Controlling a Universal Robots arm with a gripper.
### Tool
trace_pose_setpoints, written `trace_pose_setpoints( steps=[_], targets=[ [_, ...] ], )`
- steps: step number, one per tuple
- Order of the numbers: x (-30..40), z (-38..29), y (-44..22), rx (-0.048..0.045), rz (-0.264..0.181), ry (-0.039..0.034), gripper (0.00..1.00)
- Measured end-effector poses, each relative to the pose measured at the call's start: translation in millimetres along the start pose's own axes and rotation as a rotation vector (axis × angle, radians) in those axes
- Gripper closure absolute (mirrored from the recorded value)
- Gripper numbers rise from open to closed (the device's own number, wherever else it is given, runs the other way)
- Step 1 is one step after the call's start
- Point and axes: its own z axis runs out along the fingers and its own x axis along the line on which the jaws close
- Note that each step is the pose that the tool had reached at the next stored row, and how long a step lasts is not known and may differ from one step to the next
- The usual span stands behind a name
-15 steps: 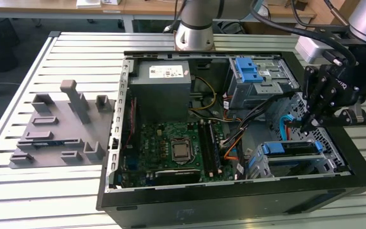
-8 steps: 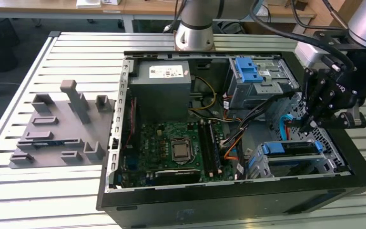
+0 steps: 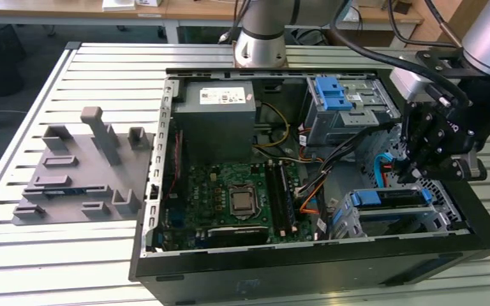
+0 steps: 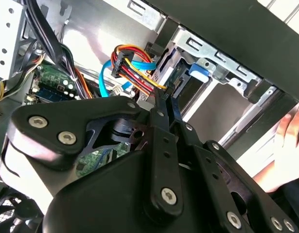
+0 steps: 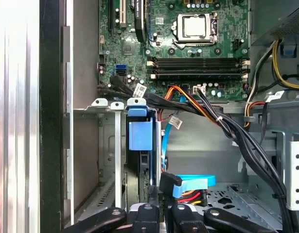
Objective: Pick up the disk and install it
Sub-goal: 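Insert the first disk wire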
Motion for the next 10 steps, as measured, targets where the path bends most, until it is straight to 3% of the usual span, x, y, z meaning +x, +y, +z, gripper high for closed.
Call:
trace_pose_setpoints(
  steps=[10],
  targets=[
    [4.6,4.6,-0.3,-0.0005,0.012,0.0000,0.84]
  ],
)
